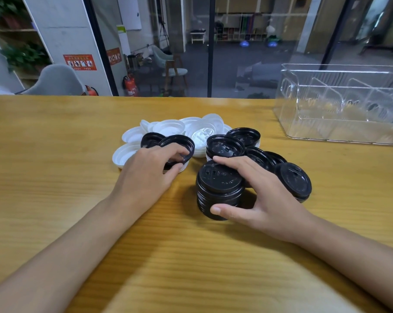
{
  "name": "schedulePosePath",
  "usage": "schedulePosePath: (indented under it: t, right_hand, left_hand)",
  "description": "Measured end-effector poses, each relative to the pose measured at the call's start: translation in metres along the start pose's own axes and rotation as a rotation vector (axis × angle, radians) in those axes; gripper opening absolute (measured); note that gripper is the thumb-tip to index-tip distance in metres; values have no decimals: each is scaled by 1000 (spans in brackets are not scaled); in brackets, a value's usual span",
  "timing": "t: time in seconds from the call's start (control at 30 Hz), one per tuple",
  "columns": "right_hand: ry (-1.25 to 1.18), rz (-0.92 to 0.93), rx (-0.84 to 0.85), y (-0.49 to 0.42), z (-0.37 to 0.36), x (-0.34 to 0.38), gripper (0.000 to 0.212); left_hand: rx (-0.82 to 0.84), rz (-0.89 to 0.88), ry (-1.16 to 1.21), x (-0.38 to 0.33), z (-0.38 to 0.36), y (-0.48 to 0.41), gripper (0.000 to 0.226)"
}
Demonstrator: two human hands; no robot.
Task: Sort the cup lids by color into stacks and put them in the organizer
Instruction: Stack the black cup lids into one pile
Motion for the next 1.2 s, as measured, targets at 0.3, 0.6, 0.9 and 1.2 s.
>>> schedulePosePath:
  t: [0.3, 0.6, 0.9, 1.2]
  right_hand:
    - [20, -4, -43, 1, 4, 0, 77]
    - [-10, -39, -64, 2, 8, -1, 73]
    - [-120, -60, -27, 0, 3, -1, 96]
    - [-99, 52, -22, 0, 3, 9, 79]
  left_hand:
    - [-111, 38, 220, -13, 18, 1, 36]
    - [-256, 191, 545, -11, 28, 2, 24]
    - [-105, 315, 776, -7, 4, 2, 26]
    - [120, 235, 637, -21, -22, 10, 21]
Point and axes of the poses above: each hand's wrist, its own y-axis away from the middle knuckle, its own z-axis out of the back of the hand, x = y × z, the point moved 8 cm from there along -y, towards the middle knuckle, and after that the axes turned 8 degrees about y, right-handed, at the moved point
